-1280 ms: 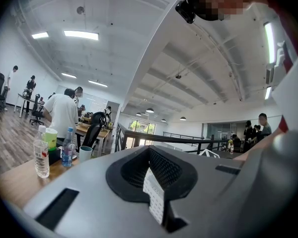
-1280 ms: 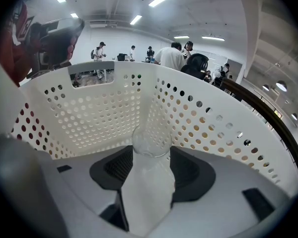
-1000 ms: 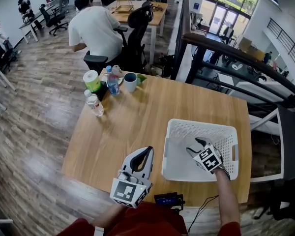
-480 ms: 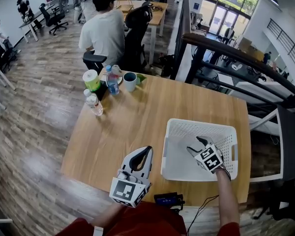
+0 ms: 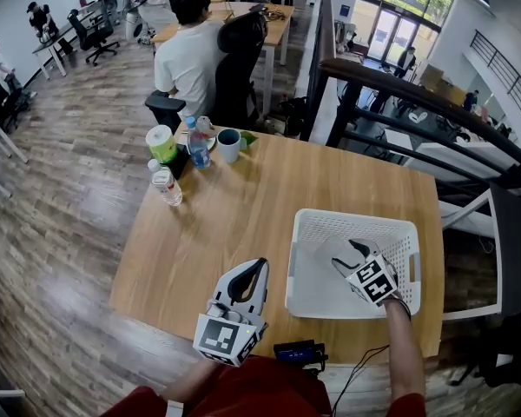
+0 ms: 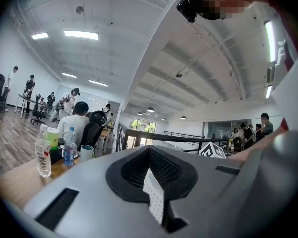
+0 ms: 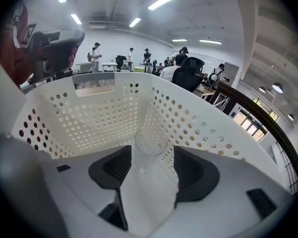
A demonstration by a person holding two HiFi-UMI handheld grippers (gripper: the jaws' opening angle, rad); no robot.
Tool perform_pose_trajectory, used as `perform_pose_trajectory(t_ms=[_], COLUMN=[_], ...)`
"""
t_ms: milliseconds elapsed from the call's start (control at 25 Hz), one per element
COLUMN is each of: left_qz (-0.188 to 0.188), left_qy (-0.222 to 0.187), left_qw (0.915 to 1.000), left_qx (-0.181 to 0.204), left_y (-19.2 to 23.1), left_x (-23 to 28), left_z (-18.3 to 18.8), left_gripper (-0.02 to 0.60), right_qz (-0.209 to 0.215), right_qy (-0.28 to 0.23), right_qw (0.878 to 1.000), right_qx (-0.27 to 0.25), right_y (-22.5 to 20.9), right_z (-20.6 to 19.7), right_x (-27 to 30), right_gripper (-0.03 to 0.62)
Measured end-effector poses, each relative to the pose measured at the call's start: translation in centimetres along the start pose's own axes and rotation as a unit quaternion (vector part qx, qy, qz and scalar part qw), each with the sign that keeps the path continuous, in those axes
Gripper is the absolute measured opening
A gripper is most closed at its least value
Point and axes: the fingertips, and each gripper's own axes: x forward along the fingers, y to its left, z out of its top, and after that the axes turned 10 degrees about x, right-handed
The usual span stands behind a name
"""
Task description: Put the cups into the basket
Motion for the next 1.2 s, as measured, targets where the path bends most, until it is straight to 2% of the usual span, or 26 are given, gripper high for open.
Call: perform_pose_trajectory(t_ms=[720,1200], left_qz=[-0.009,-0.014], left_qy=[-0.003,0.0], left_qw=[0.9999,0.9999], left_qx=[-0.004,-0.001], left_y=[-0.4,-0.5], left_x=[0.6,0.6], left_z=[-0.3,-0.3], left_gripper=[0.006,0.006], right_qz=[-0.025,-0.036], right_qy=[-0.051,-0.12], right_qw=[0.998,0.992], right_qx=[0.003,0.022], right_y=[0.2,1.2], right_z=[3.0,5.9], right_x=[-3.0,-6.0], right_gripper=[0.253,0.253])
